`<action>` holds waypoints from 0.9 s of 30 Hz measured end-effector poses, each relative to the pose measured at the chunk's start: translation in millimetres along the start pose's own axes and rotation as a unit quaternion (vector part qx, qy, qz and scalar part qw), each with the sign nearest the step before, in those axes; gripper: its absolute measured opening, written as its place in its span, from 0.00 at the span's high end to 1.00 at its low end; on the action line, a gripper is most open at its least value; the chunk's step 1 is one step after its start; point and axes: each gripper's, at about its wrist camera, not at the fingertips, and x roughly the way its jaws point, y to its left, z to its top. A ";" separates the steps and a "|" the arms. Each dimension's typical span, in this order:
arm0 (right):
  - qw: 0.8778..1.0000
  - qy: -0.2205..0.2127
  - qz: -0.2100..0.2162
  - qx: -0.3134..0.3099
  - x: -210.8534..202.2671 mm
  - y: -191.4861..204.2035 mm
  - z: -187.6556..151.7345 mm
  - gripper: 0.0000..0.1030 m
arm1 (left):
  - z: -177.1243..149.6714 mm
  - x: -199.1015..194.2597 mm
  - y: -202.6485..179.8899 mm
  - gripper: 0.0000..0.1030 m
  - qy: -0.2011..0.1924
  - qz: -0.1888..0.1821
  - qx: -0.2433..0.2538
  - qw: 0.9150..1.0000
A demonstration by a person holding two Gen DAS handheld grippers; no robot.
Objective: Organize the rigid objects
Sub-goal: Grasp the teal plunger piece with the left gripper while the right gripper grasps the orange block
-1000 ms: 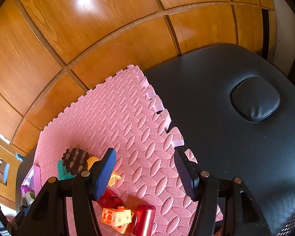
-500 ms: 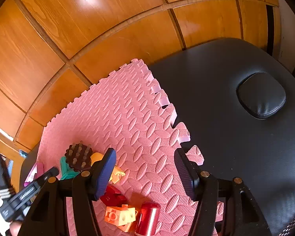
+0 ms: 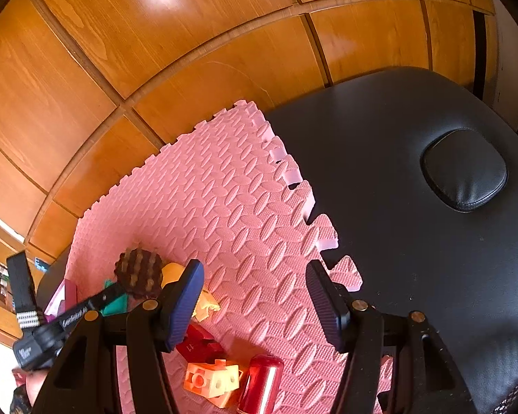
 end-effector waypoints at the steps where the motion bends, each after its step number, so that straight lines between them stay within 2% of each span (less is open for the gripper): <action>1: 1.000 0.000 0.000 0.000 0.1 0.0 0.0 0.40 | -5.5 -4.2 2.6 0.71 0.001 -0.004 -0.001 1.000; 9: 1.000 0.019 0.012 0.005 5.8 -3.6 -2.2 0.40 | -55.2 -33.1 5.7 0.71 0.005 -0.021 0.012 1.000; 13: 0.998 0.034 0.055 -0.008 6.9 4.5 -5.4 0.40 | -73.7 -43.9 4.7 0.71 0.002 -0.021 0.026 0.999; 16: 0.994 0.062 0.080 -0.035 11.3 17.6 -13.0 0.40 | -83.5 -50.2 5.2 0.71 0.000 -0.019 0.038 0.999; 23: 0.993 0.081 0.057 -0.070 7.3 33.4 -27.5 0.40 | -95.4 -55.7 4.7 0.71 -0.009 -0.021 0.052 0.998; 27: 0.990 0.087 0.026 -0.108 7.0 43.9 -40.7 0.40 | -98.0 -56.9 7.3 0.71 -0.012 -0.029 0.047 0.998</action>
